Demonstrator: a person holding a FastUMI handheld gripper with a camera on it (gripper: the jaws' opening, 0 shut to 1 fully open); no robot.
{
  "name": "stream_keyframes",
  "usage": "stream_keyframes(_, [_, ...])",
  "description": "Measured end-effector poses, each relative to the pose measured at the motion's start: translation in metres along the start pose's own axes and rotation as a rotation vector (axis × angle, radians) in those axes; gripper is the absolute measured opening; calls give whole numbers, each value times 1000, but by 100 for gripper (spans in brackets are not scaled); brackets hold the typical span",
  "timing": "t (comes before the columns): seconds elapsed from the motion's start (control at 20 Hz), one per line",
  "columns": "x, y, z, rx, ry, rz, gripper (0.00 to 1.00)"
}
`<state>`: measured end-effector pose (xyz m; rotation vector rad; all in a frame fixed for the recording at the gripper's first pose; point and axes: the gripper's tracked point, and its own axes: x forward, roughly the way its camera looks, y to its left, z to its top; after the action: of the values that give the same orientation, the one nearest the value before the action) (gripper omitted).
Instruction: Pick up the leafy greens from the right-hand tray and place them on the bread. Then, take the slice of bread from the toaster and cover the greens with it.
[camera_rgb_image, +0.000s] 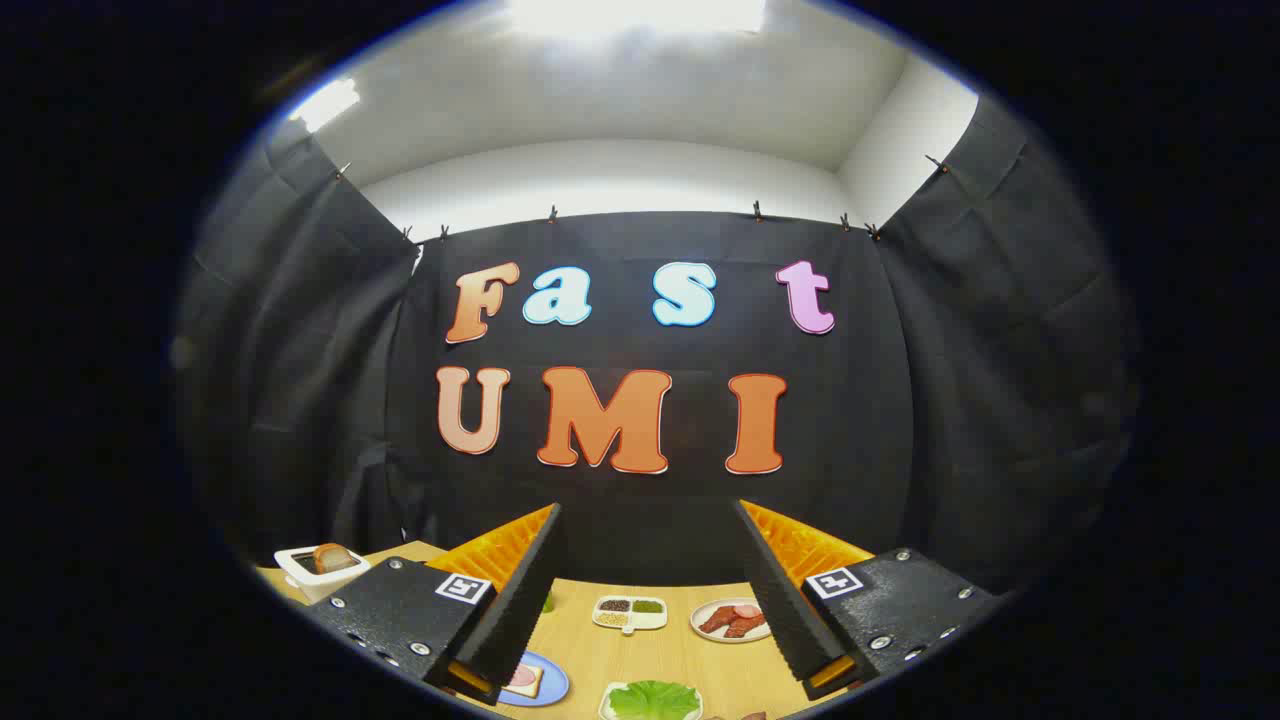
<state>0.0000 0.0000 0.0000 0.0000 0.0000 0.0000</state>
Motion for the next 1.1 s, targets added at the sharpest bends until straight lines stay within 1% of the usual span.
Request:
stream_keyframes(0.65, [2, -1, 2, 1, -14, 3, 99])
stream_keyframes(0.75, [0, 0, -2, 12, 12, 8, 100])
stream_keyframes(1.1, [0, 1, -4, 20, 12, 5, 100])
